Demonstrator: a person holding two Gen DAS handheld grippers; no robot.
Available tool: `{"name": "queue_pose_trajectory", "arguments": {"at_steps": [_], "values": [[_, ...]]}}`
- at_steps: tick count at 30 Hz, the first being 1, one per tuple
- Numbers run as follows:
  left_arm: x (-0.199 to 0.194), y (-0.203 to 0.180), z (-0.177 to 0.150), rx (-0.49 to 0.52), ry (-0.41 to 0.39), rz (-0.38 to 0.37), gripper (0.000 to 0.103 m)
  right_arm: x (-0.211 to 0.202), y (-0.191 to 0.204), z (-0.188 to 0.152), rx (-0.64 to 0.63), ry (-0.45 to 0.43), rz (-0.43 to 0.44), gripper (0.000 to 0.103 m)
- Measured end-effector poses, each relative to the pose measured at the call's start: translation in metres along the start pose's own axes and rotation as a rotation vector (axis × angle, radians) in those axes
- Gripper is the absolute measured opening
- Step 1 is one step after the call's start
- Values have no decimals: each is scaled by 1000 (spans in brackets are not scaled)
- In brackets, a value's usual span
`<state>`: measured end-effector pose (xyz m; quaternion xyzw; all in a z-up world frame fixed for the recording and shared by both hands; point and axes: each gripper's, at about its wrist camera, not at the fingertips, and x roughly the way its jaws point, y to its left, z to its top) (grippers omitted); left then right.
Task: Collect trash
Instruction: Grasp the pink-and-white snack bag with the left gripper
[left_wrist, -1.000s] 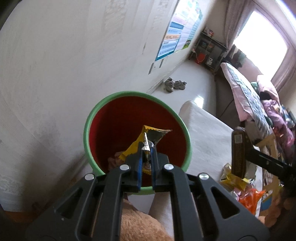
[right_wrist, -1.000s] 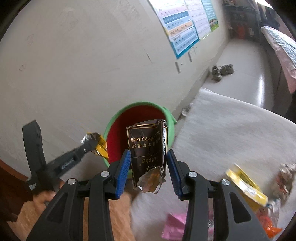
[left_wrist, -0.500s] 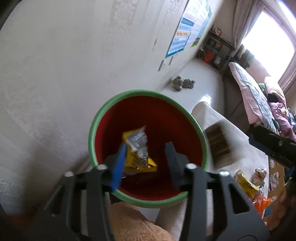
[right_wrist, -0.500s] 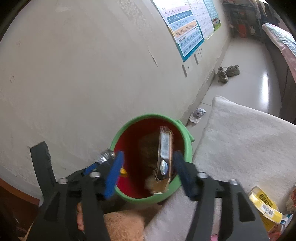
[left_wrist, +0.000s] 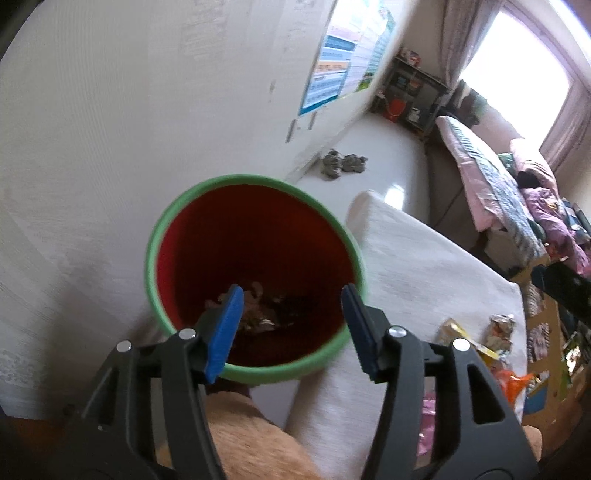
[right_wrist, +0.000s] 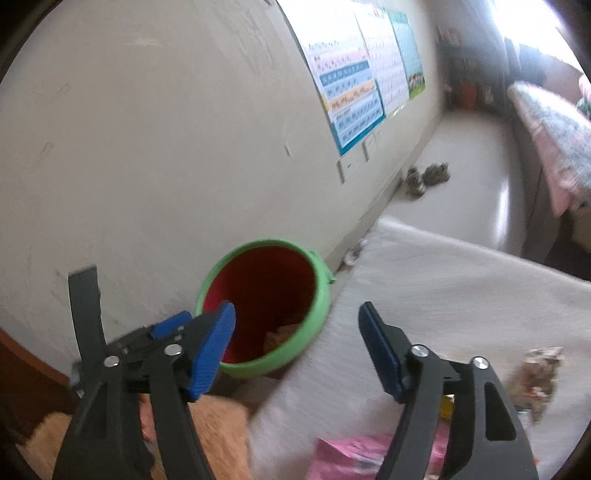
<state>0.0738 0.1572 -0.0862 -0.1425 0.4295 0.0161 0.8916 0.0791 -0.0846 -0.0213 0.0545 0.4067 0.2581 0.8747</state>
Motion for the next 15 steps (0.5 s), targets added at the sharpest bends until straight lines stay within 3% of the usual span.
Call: {"name": "queue_pose_trajectory", "arguments": {"at_steps": [2,7,15], "values": [[-4,-13,-4,15,1,-20,55,-17,-2,-10,-39,-20,-46,82],[-11,-43,-17,66,20,-59,56,-46,-22,-43,-71,-44,-168,92],[-8,-90,-51,217,110,-155,60,-82,-96,-94,108,4,-269,95]]}}
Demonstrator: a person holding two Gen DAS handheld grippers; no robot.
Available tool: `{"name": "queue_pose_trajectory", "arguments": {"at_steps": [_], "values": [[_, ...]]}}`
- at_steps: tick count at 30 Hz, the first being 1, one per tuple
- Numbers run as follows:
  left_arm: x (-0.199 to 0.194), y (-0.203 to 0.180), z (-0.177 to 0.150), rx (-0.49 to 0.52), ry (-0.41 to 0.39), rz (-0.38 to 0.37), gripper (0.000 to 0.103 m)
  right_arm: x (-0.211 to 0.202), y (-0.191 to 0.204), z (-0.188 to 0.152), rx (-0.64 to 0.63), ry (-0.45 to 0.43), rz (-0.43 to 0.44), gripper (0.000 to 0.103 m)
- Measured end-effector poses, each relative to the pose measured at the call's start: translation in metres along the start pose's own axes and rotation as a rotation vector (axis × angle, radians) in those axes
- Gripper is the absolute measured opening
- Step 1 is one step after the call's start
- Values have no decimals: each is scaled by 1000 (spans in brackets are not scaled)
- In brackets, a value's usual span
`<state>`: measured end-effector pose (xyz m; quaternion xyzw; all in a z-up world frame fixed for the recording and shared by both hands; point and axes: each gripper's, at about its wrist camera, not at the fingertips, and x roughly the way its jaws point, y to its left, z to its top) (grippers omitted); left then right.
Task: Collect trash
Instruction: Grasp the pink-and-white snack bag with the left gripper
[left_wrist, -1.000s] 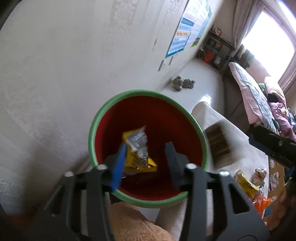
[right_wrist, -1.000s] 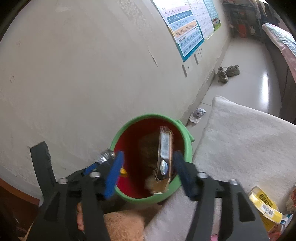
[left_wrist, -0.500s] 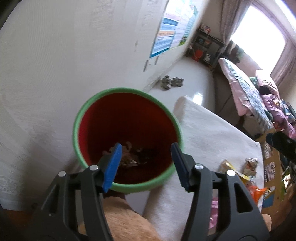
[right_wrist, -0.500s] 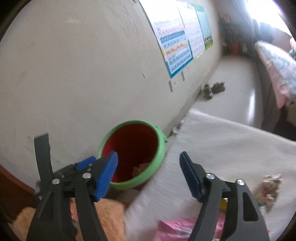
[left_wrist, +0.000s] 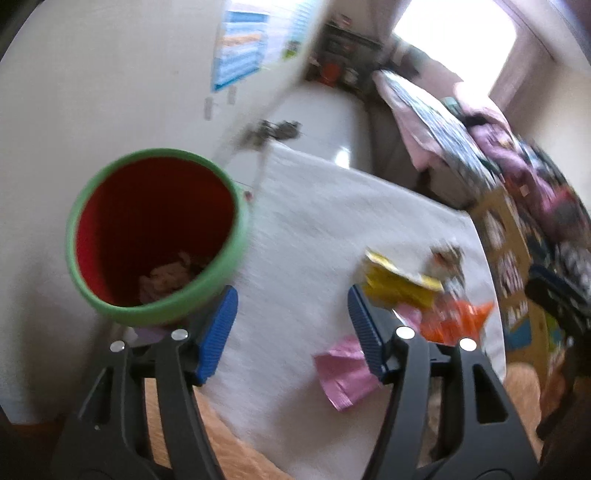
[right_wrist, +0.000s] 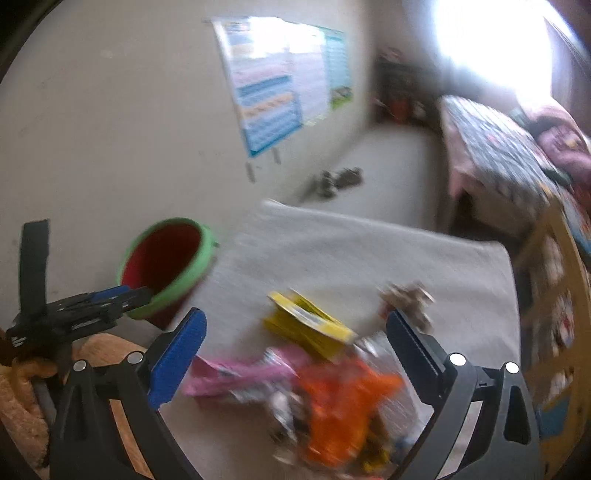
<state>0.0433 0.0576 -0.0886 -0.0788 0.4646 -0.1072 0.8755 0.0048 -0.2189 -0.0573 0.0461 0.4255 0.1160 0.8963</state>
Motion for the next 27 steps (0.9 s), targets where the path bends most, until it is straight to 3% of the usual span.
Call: {"name": "queue_pose_trajectory", "arguments": {"at_steps": [6,13,17,18,21,22,27], "values": [[21,-50,-25,222,122,-107,70,1,-34,-23,104,62,-23,94],[62,-91,-51,430,237,-89,73,8,-23,-30,82,98,8,94],[80,-103,-56,463,269,-81,72,11,-21,-33,71,115,25,94],[82,-105,-56,472,269,-73,71,13,-22,-33,78,120,30,94],[89,-103,-58,465,317,-84,41,14,-25,-34,96,126,39,94],[89,-101,-59,456,323,-80,37,13,-25,-34,97,126,39,94],[80,-85,-56,364,324,-60,34,14,-27,-34,104,129,36,94]]}}
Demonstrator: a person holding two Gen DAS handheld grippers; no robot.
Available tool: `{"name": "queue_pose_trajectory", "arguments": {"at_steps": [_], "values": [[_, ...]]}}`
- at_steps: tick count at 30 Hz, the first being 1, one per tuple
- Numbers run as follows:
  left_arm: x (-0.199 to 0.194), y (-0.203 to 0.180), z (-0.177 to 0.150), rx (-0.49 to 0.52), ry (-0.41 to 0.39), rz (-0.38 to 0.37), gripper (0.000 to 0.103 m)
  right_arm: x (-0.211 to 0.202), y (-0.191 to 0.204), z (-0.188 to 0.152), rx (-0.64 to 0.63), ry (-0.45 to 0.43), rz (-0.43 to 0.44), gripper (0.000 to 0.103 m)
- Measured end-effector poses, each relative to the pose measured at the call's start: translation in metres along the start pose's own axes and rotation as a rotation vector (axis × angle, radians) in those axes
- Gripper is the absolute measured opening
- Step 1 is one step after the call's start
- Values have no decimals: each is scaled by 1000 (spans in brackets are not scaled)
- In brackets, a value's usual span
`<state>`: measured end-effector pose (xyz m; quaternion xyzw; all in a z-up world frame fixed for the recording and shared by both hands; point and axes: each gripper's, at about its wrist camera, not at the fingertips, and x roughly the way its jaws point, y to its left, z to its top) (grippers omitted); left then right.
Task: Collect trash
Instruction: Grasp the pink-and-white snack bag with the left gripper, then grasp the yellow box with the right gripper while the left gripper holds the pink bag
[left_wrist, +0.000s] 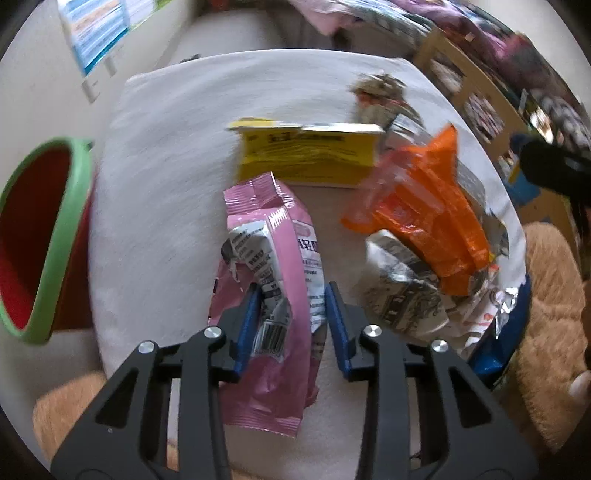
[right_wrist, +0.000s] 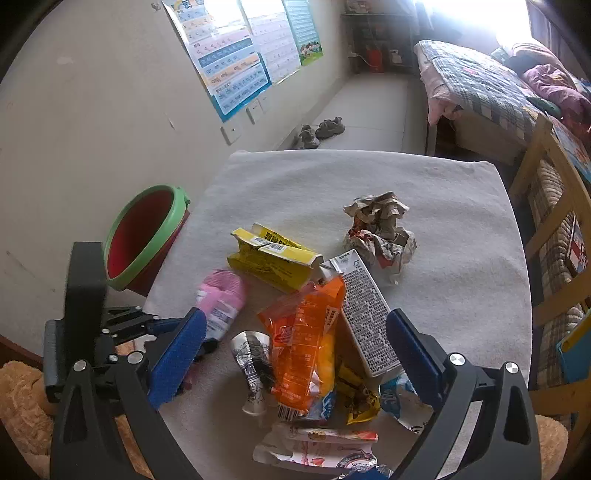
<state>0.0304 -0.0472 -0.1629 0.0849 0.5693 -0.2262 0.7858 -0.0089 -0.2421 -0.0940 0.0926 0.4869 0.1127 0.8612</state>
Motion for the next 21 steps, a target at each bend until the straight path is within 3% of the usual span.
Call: {"name": "queue_pose_trajectory", "arguments": {"at_steps": [4,12,14,16,21], "values": [[-13,32,-9,-172,-4,-23,34,3,-1,-1,6,5,-2,94],[-16,61,-23,-324,-39,-38,45,16,1,17,-81,14,-6,92],[-15,63,-25,-346,-47,-49,46,28,3,30,-133,37,-3,85],[-15,62,-26,-344,-54,-51,54,42,5,42,-169,77,19,80],[-14,59,-25,-335,-65,-57,55,86,17,62,-260,173,44,59]]}}
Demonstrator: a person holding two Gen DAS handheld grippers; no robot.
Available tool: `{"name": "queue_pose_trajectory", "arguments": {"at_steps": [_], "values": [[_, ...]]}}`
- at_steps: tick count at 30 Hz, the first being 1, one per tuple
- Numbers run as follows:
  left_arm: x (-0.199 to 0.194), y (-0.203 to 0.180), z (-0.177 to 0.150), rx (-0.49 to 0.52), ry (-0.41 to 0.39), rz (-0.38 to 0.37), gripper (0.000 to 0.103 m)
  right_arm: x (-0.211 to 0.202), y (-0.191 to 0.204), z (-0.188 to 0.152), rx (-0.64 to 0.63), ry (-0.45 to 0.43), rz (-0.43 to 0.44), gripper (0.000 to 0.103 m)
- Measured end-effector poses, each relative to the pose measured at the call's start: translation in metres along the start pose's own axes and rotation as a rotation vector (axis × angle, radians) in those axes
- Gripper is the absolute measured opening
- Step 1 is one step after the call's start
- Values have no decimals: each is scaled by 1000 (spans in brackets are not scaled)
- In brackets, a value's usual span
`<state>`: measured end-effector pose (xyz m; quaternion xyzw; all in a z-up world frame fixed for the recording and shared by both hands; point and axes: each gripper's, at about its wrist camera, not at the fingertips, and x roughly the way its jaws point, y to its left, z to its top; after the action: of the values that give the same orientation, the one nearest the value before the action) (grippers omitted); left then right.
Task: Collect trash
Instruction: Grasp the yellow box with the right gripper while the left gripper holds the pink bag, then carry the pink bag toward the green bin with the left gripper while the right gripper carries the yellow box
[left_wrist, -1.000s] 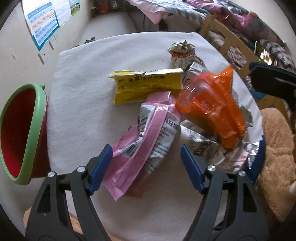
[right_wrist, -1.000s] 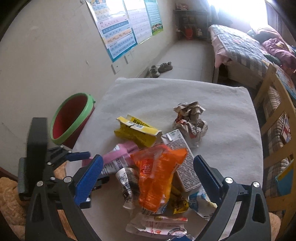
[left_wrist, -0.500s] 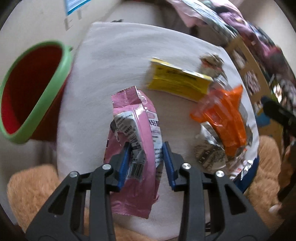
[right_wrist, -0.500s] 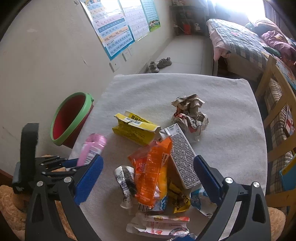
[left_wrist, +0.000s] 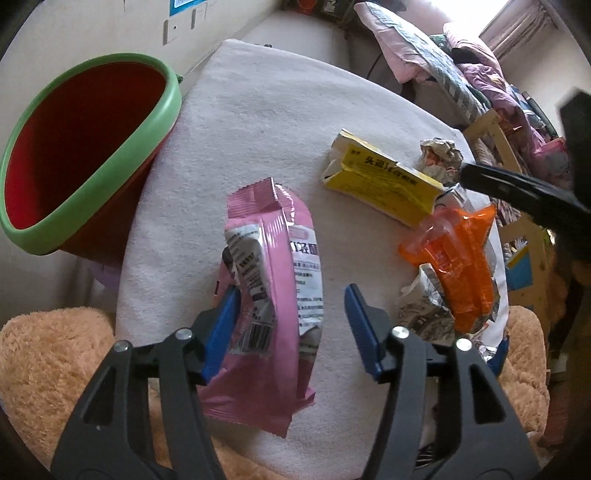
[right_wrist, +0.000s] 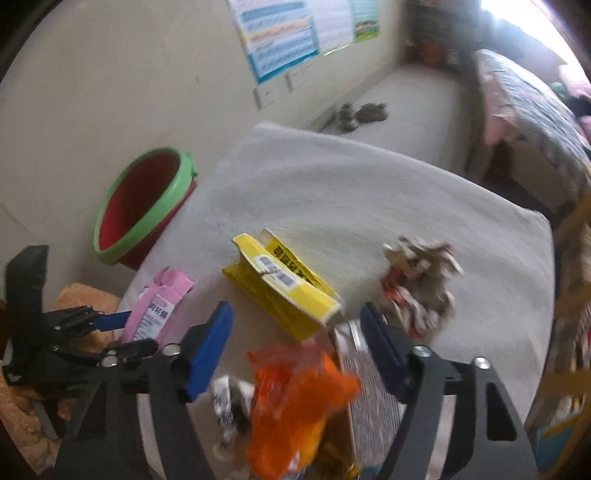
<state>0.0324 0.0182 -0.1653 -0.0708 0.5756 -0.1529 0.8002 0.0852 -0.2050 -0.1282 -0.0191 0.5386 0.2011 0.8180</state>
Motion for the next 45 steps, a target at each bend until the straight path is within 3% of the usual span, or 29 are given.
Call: {"name": "queue_pose_trajectory", "arguments": {"at_steps": [2,8,16,24,29,31,36,40,45], "values": [[-2,-1,1,2,-7,-2,55,15,1,6,-29,37,-6,49],[-1,2,-1,-19,-2,-6,55,56,2,13,-79,156,-20,46],[0,5,-2,-18,4,-3,55,47,9,9,-86,117,6,24],[2,4,-2,-20,6,0,55,27,-6,12,82,8,62,8],[7,8,1,-34,16,-5,54,12,-9,19,109,-59,39,7],[8,8,1,-36,21,-9,42,5,-10,20,122,-80,41,7],[8,6,0,-28,14,-7,38,-19,-16,24,172,-148,78,7],[8,8,-1,-38,8,-6,37,-19,-12,24,163,-129,65,7],[8,6,-3,-42,8,-8,37,14,-9,11,178,-23,53,7]]}}
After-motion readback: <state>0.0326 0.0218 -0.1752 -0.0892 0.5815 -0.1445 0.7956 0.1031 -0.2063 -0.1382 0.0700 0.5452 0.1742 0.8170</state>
